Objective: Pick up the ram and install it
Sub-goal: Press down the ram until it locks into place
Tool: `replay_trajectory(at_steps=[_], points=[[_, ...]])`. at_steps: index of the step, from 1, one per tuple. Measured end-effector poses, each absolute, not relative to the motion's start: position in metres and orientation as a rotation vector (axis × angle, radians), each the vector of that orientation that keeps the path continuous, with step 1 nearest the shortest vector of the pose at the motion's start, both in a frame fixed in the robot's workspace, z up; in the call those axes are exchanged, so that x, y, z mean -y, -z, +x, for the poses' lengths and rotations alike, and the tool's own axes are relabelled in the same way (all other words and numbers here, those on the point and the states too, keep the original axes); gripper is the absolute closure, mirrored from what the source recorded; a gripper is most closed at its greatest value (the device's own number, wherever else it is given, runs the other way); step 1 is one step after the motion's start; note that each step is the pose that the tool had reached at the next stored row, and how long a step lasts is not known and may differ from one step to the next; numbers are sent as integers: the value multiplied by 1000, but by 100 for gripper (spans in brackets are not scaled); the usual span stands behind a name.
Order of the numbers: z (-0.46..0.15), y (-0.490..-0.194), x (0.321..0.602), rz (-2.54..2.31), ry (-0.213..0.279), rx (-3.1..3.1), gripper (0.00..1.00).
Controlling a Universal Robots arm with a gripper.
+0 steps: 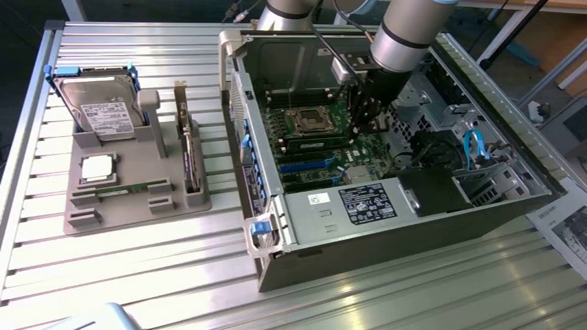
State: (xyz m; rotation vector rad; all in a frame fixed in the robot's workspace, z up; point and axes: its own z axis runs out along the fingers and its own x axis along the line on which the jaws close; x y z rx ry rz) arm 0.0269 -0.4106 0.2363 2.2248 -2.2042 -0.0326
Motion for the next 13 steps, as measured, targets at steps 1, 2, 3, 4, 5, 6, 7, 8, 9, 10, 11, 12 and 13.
replay_trajectory(at_steps=[1,2,3,4,5,6,7,8,9,10,11,12,13], points=[[27,-238,411,2223,37,2202,90],[27,-239,411,2222,39,2201,90],[27,-240,411,2220,43,2200,90],[27,-242,411,2218,47,2198,90],[27,-243,411,2217,50,2196,90],[27,-245,411,2215,54,2195,90],[27,-246,411,2214,56,2193,90],[27,-247,411,2212,60,2192,90],[27,-247,411,2212,61,2192,90],[27,-247,411,2212,61,2192,90],[27,-247,411,2212,61,2191,90],[27,-248,411,2211,61,2191,90],[27,-248,411,2212,61,2191,90]])
